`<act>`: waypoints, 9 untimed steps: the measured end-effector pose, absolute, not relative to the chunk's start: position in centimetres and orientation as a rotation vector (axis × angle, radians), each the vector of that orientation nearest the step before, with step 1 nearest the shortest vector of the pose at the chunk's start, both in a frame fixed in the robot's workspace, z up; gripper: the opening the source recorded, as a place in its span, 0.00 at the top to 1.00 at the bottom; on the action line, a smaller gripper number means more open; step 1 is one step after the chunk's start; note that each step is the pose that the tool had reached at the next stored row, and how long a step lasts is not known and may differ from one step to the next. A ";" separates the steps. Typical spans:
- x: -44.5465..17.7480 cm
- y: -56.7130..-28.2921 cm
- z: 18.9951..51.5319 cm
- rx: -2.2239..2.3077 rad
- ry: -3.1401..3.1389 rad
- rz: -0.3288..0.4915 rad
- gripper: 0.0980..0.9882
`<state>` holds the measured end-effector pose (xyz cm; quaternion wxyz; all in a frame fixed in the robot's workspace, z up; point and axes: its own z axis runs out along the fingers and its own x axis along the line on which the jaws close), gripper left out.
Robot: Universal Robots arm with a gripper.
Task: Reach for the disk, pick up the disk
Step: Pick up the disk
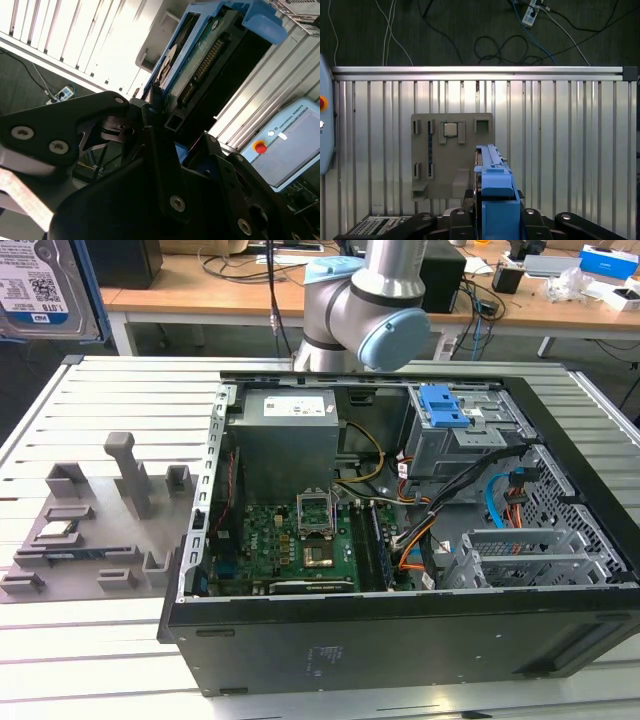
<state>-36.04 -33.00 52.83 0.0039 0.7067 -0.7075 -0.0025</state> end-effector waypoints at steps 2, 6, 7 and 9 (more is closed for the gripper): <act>-35.7 -33.0 52.8 2.215 -2.217 -0.008 0.70; -34.9 -33.0 52.8 2.215 -2.217 -0.008 0.70; -34.7 -33.0 52.8 2.215 -2.217 -0.008 0.70; -34.3 -33.0 52.8 2.215 -2.217 -0.008 0.70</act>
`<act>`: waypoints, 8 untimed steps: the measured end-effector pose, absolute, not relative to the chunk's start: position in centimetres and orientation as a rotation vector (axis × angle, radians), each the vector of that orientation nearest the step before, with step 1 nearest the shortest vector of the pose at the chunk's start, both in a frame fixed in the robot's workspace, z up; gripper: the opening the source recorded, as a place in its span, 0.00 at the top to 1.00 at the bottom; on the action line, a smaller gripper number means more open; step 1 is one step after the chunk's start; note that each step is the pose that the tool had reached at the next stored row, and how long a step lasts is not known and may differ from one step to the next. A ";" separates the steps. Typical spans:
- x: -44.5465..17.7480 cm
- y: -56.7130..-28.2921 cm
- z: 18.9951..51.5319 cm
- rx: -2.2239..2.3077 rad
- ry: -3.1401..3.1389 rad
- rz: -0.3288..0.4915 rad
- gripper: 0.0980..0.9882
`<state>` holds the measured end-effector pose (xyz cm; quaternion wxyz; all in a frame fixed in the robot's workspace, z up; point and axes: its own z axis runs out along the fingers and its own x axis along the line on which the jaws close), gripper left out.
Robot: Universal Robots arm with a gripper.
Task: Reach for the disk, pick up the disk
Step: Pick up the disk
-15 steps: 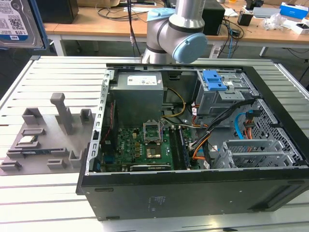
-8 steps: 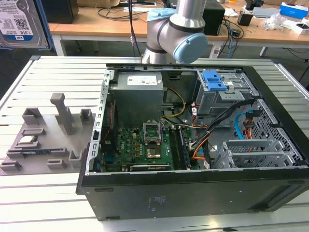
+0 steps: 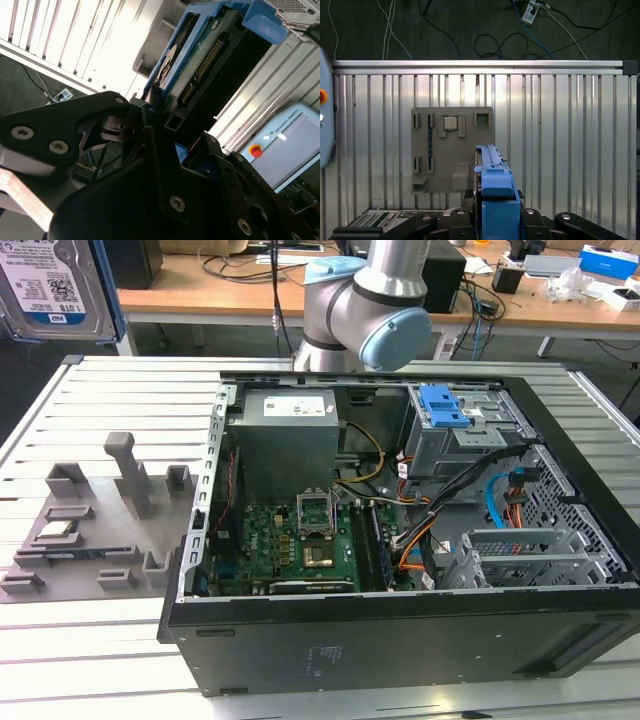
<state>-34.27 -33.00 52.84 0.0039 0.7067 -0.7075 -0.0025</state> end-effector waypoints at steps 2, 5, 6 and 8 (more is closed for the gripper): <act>-33.8 -33.0 52.8 2.215 -2.217 -0.008 0.70; -32.3 -33.0 52.8 2.215 -2.217 -0.008 0.70; -32.0 -33.0 52.8 2.215 -2.217 -0.008 0.70; -31.3 -33.0 52.8 2.215 -2.217 -0.008 0.70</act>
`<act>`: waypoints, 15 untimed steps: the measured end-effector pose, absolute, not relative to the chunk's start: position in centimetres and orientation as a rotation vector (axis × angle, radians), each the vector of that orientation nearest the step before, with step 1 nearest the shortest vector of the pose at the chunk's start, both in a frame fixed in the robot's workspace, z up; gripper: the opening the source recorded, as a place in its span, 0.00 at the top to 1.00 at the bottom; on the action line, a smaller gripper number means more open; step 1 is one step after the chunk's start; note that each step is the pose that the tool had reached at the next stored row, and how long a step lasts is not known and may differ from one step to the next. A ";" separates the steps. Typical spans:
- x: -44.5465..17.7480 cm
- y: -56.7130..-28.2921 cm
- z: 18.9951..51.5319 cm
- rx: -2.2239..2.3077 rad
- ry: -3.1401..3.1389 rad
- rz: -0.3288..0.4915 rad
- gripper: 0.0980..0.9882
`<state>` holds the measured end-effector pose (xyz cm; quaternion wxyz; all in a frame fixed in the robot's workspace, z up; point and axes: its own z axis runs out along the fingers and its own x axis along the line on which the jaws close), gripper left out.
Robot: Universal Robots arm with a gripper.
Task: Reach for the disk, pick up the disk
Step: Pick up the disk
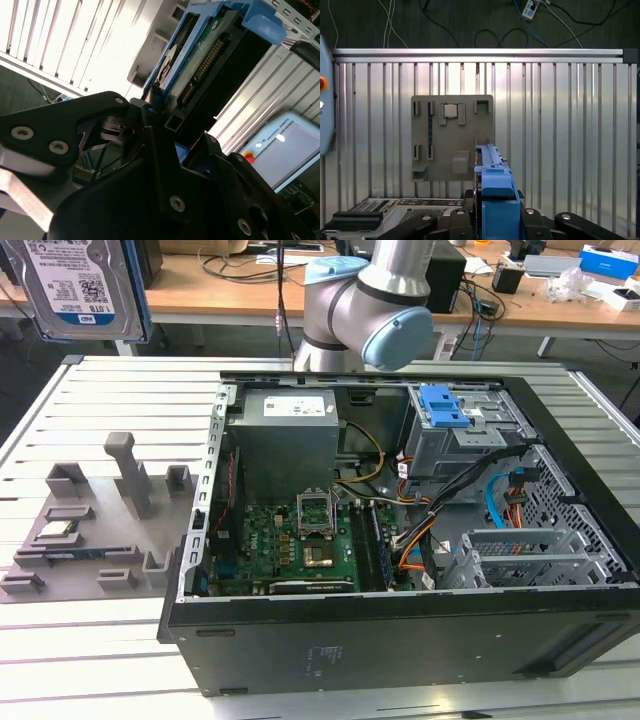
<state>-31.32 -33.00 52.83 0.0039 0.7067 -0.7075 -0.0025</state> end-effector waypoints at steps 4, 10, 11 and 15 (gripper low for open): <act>-29.8 -33.0 52.8 2.215 -2.217 -0.008 0.70; -28.0 -33.0 52.8 2.215 -2.217 -0.008 0.70; -27.6 -33.0 52.8 2.215 -2.217 -0.008 0.70; -26.6 -33.0 52.8 2.215 -2.217 -0.008 0.70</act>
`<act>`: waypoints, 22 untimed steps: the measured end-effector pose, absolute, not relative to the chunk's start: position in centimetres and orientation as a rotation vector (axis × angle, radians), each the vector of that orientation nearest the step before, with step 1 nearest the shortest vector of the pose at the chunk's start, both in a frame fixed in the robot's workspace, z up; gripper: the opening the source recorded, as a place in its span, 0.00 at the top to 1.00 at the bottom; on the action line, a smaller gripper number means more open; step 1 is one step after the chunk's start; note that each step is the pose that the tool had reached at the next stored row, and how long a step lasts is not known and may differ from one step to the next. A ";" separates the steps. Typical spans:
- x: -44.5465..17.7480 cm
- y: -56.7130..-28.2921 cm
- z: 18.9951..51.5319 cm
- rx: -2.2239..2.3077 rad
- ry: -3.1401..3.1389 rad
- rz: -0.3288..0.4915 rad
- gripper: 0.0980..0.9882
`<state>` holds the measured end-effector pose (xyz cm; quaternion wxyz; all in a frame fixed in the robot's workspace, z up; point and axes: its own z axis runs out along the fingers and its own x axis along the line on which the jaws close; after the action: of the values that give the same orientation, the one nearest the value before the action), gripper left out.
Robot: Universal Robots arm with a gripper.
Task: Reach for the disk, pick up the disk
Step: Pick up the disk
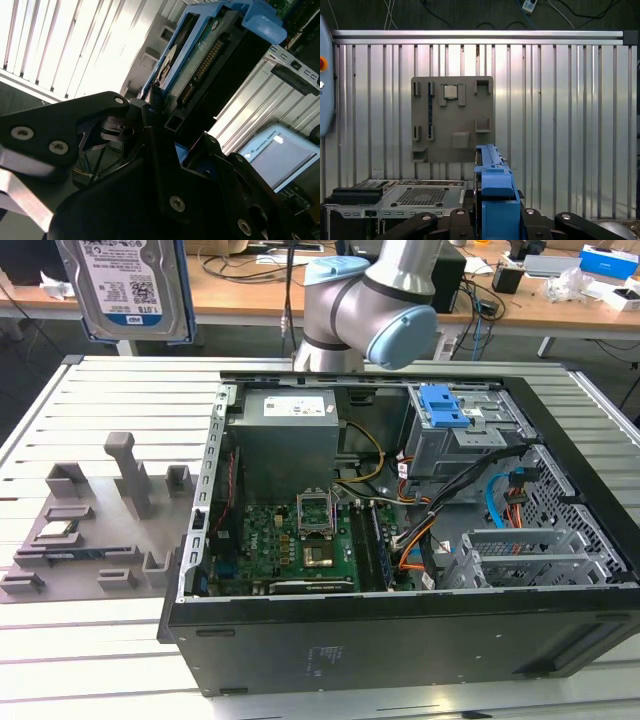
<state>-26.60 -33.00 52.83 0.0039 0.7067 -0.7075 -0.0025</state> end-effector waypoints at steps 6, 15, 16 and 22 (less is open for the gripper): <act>-25.3 -33.0 52.8 2.215 -2.217 -0.008 0.70; -23.4 -33.0 52.8 2.215 -2.217 -0.008 0.70; -23.2 -33.0 52.8 2.215 -2.217 -0.008 0.70; -22.3 -33.0 52.8 2.215 -2.217 -0.008 0.70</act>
<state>-22.28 -33.00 52.83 0.0039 0.7067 -0.7075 -0.0025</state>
